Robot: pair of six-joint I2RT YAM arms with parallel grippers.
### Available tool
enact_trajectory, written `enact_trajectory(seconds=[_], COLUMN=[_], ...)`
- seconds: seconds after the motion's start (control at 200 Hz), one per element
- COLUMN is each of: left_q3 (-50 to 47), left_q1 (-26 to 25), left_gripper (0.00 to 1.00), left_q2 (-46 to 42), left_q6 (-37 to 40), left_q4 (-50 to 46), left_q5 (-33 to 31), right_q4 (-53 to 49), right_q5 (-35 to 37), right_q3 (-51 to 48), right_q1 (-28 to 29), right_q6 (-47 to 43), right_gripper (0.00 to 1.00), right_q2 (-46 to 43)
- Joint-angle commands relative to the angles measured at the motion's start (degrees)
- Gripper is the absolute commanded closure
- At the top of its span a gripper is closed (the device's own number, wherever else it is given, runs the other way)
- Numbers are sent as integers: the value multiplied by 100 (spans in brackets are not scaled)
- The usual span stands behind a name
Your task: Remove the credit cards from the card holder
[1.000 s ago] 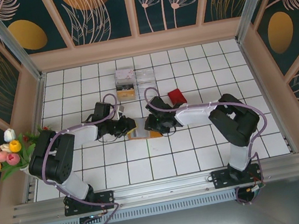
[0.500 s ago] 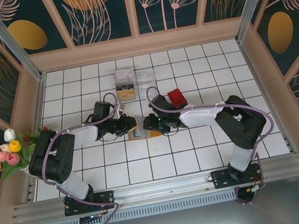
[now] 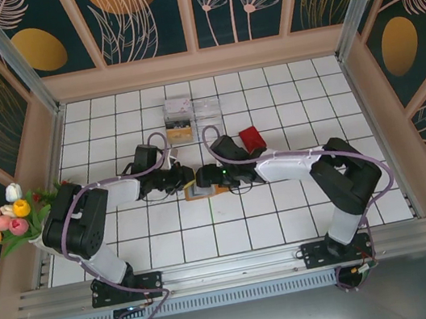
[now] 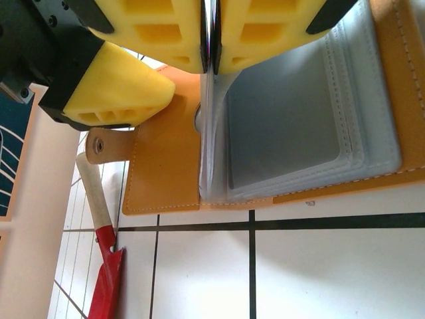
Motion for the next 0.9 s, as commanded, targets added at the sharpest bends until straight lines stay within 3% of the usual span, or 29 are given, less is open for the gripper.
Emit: enact_trajectory(seconds=[0.0,0.565,0.896], left_q3=[-37,-54,43], left_q1=[18,18,22], left_gripper=[85,85,65], left_q2=[73,88,-415], left_q6=[-27,-102,90], left_q4=[191,265,-390], left_q5=[176,88,-733], right_q4=[-157,-412,-527], right_q5=[143,593,864], right_q3=[210,272,247], right_q1=[113,205,161], right_q6=[-239,-240,-72], right_gripper=[26,35,53], right_q2=[230,472,441])
